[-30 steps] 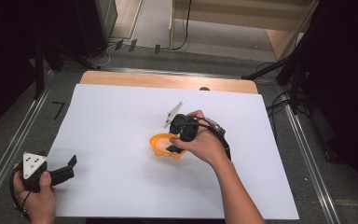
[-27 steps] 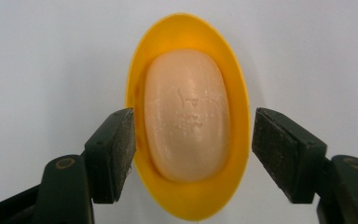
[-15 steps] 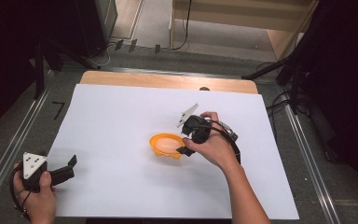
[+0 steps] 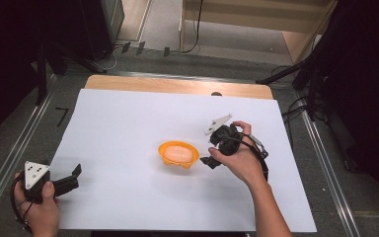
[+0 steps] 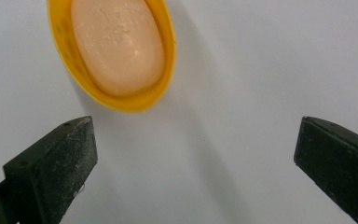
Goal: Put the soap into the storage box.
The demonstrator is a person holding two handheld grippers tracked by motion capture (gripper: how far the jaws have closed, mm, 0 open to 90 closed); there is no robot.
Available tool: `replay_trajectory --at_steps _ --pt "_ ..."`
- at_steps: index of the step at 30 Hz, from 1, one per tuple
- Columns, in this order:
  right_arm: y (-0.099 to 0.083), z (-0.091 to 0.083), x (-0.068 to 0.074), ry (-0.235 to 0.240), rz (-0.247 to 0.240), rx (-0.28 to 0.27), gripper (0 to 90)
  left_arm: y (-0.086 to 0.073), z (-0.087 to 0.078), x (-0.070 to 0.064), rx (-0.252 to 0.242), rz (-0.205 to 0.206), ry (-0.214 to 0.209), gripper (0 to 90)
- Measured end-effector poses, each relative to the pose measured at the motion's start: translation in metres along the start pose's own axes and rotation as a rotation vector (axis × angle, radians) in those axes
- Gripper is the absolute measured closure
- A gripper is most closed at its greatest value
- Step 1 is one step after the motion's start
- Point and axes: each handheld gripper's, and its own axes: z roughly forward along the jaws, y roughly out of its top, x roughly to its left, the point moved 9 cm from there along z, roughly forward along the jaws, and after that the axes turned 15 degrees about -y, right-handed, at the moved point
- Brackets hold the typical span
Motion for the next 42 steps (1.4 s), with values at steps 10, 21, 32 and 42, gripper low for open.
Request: replay_trajectory --at_steps 10,21,32,42 --pt "-0.029 -0.005 -0.013 -0.026 0.088 -0.015 0.0 0.0 0.0 0.0 0.002 0.004 0.002 0.0" --pt "-0.063 -0.009 -0.027 -0.06 0.174 -0.03 0.0 0.0 0.0 0.0 -0.001 0.004 0.006 0.0" --pt "-0.1 -0.015 -0.038 -0.113 0.256 -0.063 0.0 0.0 -0.001 0.0 -0.004 0.004 0.007 0.0" --pt "-0.132 -0.023 -0.046 -0.137 0.353 -0.09 0.0 0.0 -0.001 0.0 -0.001 0.007 0.011 0.0"
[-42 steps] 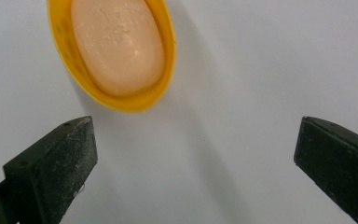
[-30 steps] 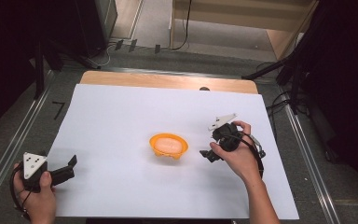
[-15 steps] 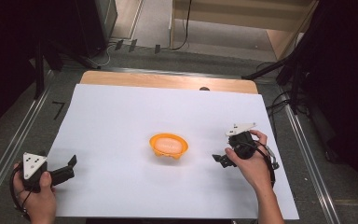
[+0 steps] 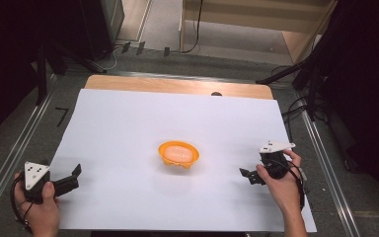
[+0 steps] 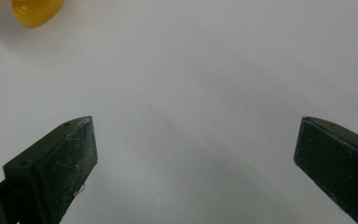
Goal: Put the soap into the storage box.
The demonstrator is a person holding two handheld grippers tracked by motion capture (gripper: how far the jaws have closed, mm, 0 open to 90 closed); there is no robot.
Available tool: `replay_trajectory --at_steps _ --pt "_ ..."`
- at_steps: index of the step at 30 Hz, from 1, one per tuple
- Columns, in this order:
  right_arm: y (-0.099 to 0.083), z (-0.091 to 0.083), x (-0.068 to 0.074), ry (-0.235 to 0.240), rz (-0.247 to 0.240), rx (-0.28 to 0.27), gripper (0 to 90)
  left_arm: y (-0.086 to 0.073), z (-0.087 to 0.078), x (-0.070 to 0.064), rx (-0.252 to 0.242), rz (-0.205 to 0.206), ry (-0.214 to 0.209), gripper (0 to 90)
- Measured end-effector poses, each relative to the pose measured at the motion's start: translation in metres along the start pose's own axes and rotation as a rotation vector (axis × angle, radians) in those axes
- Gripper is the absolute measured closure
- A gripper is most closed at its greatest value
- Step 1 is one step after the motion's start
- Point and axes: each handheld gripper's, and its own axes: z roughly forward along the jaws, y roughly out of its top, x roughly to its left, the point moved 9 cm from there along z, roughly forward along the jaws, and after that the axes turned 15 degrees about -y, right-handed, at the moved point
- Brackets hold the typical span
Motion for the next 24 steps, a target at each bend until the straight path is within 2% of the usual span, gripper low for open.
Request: replay_trajectory --at_steps 3,6,7,15,18,21,24 --pt "-0.009 -0.002 -0.004 -0.001 0.011 -0.015 0.0 0.0 0.0 0.0 0.001 0.002 -0.001 0.0" --pt "-0.024 -0.005 -0.007 -0.03 0.018 -0.026 0.0 0.0 0.0 0.0 0.0 0.002 0.0 0.0" --pt "-0.024 -0.005 -0.007 -0.03 0.018 -0.026 0.0 0.0 0.0 0.0 0.001 0.003 0.0 0.0" --pt "-0.054 -0.013 -0.019 -0.054 0.098 -0.048 0.0 0.0 0.0 -0.001 -0.001 0.004 0.002 0.0" --pt "-0.064 -0.018 -0.026 -0.063 0.145 -0.069 0.0 0.0 0.0 -0.001 0.0 0.006 0.003 0.0" --pt "-0.07 -0.021 -0.03 -0.076 0.157 -0.078 0.0 0.0 0.0 -0.001 -0.001 0.005 0.004 0.0" --pt "-0.078 -0.025 -0.035 -0.088 0.191 -0.096 0.0 0.0 0.0 -0.001 -0.001 0.006 0.004 0.0"
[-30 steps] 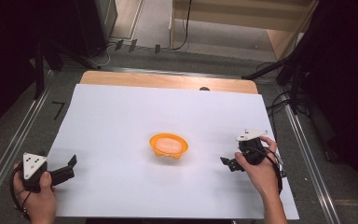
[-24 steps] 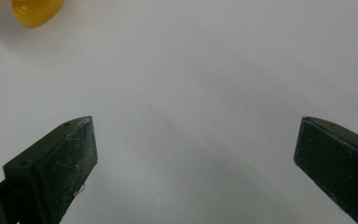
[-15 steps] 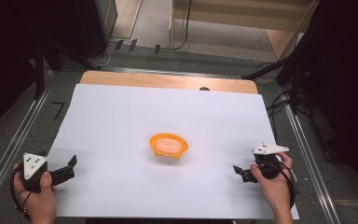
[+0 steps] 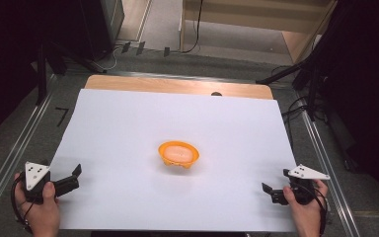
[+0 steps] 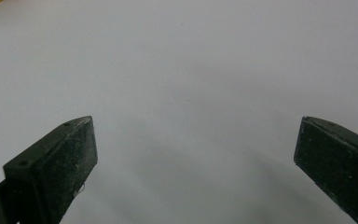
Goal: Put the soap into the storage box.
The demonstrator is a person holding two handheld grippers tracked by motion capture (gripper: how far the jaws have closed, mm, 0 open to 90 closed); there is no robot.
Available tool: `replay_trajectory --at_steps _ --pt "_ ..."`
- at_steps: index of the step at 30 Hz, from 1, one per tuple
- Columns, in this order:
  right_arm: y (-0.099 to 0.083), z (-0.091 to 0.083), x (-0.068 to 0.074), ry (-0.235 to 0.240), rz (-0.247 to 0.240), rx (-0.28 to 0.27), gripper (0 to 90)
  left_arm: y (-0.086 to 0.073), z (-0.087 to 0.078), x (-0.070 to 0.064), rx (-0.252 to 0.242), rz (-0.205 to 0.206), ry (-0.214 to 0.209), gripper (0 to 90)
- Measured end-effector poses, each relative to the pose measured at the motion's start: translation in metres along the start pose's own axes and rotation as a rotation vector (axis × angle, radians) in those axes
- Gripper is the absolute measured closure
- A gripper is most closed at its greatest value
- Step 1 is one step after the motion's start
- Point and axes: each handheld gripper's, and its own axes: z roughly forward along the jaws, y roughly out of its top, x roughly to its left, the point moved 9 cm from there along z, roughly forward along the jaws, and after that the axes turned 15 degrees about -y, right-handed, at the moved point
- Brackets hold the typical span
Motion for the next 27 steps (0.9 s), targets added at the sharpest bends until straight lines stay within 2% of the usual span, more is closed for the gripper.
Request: replay_trajectory --at_steps 6,10,14,20,24,26,27 --pt "-0.01 -0.009 -0.015 -0.032 0.074 -0.048 0.0 0.0 0.0 0.0 0.001 -0.002 -0.002 0.0" --pt "-0.013 -0.016 -0.026 -0.052 0.172 -0.113 0.0 0.0 0.0 0.0 -0.004 -0.006 -0.004 0.0" --pt "-0.012 -0.023 -0.033 -0.062 0.242 -0.175 0.0 0.0 0.0 0.0 -0.005 -0.006 -0.003 0.0" --pt "-0.013 -0.024 -0.034 -0.047 0.259 -0.195 0.0 0.0 0.0 0.001 0.005 -0.002 -0.001 0.0" --pt "-0.013 -0.023 -0.033 -0.061 0.236 -0.189 0.0 -0.001 0.001 0.0 0.012 -0.007 -0.002 0.0" --pt "-0.014 -0.021 -0.03 -0.087 0.203 -0.166 0.0 -0.001 0.003 0.001 0.034 -0.014 -0.005 0.0" --pt "-0.014 -0.021 -0.03 -0.087 0.203 -0.166 0.0 -0.003 0.005 0.002 0.061 -0.034 -0.015 0.0"
